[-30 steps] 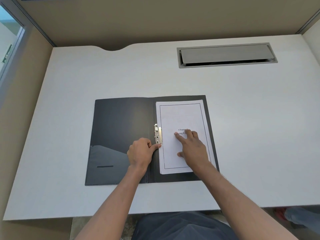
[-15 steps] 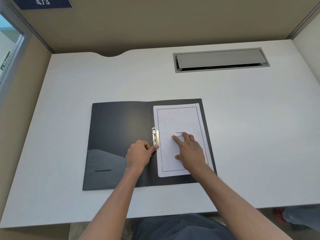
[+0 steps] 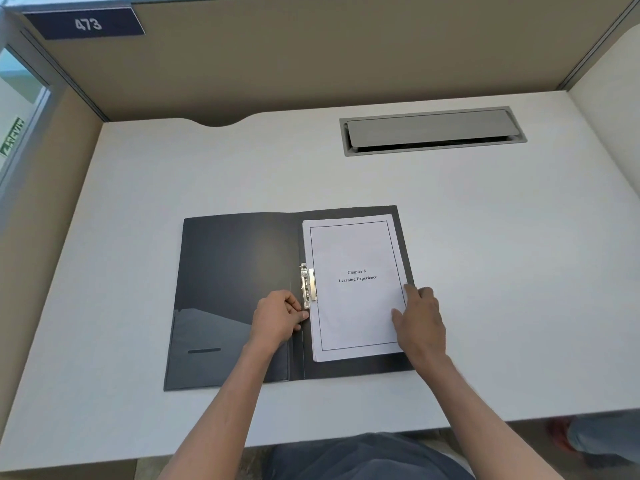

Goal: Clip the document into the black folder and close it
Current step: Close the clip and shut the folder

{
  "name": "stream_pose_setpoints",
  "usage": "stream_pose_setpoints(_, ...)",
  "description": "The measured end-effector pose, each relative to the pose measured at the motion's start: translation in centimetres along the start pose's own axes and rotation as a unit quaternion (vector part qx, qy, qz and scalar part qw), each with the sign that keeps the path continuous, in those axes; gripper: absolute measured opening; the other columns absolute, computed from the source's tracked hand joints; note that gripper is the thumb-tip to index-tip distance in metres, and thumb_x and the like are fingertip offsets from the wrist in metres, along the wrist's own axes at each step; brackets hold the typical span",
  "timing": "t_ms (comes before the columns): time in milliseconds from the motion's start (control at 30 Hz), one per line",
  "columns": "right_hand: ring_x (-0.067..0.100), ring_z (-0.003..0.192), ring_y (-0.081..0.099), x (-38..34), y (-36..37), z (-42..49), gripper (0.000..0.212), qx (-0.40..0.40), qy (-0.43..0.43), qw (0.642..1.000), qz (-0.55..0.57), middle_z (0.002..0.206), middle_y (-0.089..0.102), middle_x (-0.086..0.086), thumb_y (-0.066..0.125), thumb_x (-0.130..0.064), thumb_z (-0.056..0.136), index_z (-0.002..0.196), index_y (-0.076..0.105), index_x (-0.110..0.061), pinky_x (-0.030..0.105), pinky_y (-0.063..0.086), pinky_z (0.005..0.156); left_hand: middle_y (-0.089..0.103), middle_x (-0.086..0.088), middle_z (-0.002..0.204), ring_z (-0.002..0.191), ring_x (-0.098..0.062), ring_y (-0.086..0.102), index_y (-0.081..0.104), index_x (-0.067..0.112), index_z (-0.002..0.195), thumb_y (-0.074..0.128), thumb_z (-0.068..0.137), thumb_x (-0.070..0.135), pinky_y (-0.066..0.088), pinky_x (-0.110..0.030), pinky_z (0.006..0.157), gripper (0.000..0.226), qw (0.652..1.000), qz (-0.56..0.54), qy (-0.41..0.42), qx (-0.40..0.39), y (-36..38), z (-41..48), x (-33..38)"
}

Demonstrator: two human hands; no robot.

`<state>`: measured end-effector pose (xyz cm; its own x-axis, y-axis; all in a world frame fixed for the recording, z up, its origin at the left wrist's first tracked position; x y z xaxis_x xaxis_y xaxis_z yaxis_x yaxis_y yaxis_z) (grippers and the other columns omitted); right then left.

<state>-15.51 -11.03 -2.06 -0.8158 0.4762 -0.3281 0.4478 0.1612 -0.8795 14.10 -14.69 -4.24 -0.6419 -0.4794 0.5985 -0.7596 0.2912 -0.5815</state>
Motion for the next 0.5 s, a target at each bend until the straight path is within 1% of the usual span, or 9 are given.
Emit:
stream_pose_setpoints(100,0.029,0.122,0.048,0.24,0.09,-0.07,0.052,-0.006,-0.001,1.0,0.017,0.131,0.047,0.01,0.063,-0.016,0.096,0.145,0.045,-0.013,0.039,0.051,0.083,0.076,-0.007,0.066,0.068,-0.026,0.078,0.069,0.008,0.082,0.086,0.078,0.0,0.066,-0.047,0.077,0.019,1.0,-0.005,0.008,-0.009,0.17,-0.08,-0.03)
stream_pose_setpoints(233,0.029,0.122,0.048,0.41,0.13,-0.26,0.053,-0.013,0.0,1.0,0.027,0.131,0.047,0.01,0.064,-0.014,0.096,0.145,0.045,-0.011,0.039,0.051,0.087,0.076,-0.011,0.069,0.067,-0.027,0.078,0.069,0.005,0.083,0.087,0.076,-0.003,0.067,-0.047,0.074,0.02,1.0,-0.009,0.005,-0.01,0.3,0.0,-0.03)
stream_pose_setpoints(500,0.026,0.122,0.049,0.59,0.12,-0.93,0.052,-0.019,0.0,1.0,-0.001,0.131,0.045,0.007,0.064,-0.019,0.095,0.143,0.045,-0.013,0.036,0.053,0.079,0.075,-0.012,0.068,0.066,-0.027,0.078,0.07,0.0,0.086,0.086,0.078,-0.005,0.067,-0.043,0.07,0.019,1.0,-0.004,0.0,-0.013,0.27,-0.08,0.27)
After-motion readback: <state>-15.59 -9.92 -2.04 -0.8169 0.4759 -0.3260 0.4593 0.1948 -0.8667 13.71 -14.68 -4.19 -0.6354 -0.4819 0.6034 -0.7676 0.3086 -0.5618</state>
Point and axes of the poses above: each hand's wrist, its own z-axis towards the middle knuckle, its own y-axis out of the palm, x = y × z, the point moved 8 cm from there along z, towards the middle knuckle
